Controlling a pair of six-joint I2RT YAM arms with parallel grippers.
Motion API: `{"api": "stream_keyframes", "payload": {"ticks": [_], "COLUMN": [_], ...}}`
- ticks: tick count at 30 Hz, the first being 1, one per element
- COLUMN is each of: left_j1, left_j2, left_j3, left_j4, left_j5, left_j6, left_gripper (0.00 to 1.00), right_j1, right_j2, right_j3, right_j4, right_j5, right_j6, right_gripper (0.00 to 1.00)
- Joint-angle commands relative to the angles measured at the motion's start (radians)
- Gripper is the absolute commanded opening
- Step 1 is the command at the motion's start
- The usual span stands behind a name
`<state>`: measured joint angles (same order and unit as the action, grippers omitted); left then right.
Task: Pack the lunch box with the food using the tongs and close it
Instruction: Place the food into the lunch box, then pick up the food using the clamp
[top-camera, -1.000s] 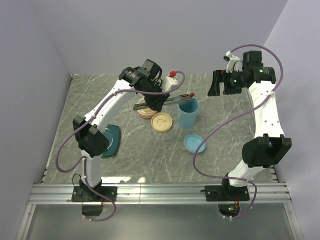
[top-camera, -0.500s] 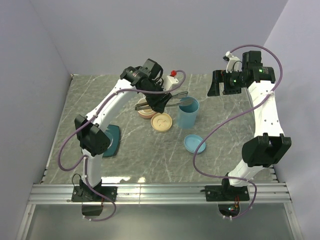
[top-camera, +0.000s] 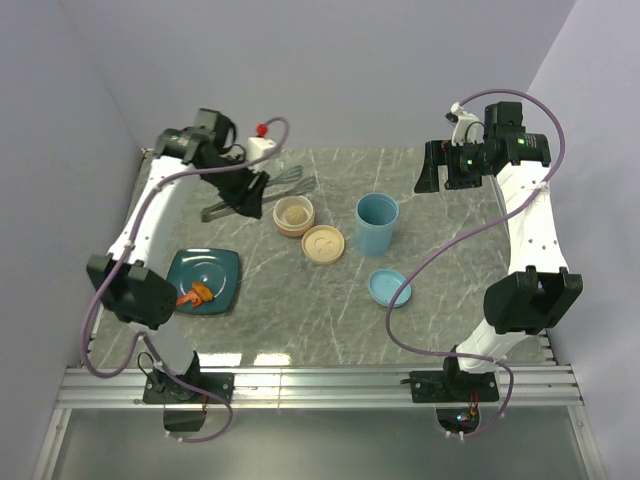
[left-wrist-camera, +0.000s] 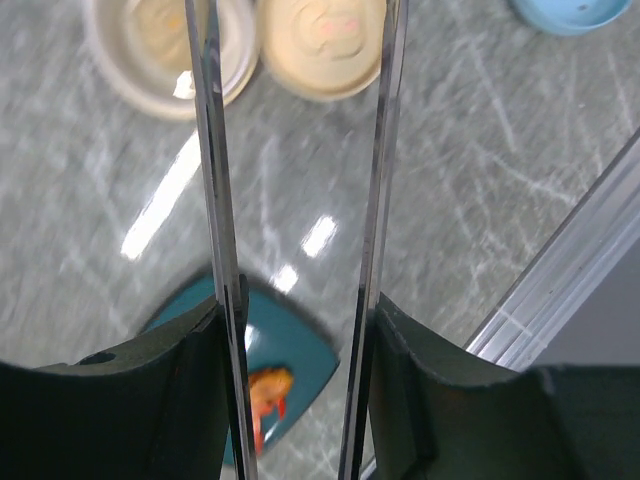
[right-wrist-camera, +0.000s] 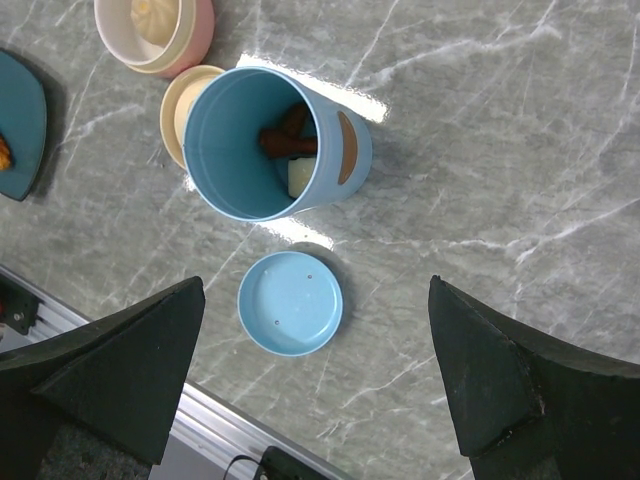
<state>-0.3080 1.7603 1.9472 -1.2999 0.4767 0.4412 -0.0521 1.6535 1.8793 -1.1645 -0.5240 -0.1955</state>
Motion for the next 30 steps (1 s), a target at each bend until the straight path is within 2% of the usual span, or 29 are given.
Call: {"api": "stream_keyframes", "payload": {"ticks": [1,6,15,22,30], "left_j1": [0.091,0.228,0.478,0.553,0.607], "left_j2": [-0.116,-0.228,-0.439,-0.617,-0.751], "left_j3": [-0.062,-0.197,-0.533,-0.773,-0.945], "left_j4": [-0.065,-0.073,-0.073,-0.07,-0.072], "left_j5": [0.063,0.051,-0.042,-0.168,-0.231], "left_j6": [0.073,0.139,0.37,0.458,0.497], "left_gripper": [0.53,0.56,0.56,0.57,0.57], "right_j1": [0.0,0.0,0.0,0.0,0.001], "right_j2": [-0.008,-0.011,-0.011,-0.02,-0.026], "right_j3": [0.03,0.018,0.012,-0.003,-0.008], "right_j4": [0.008,0.009,0.006,0.011,0.009], "right_j5": [-0.024,-0.034,-0.045,-0.05,-0.056], "right_j6": [-0.013,-0.021,-0.028,-0.03,-0.03], "right_gripper": [1.0,1.0,1.0,1.0,1.0]}}
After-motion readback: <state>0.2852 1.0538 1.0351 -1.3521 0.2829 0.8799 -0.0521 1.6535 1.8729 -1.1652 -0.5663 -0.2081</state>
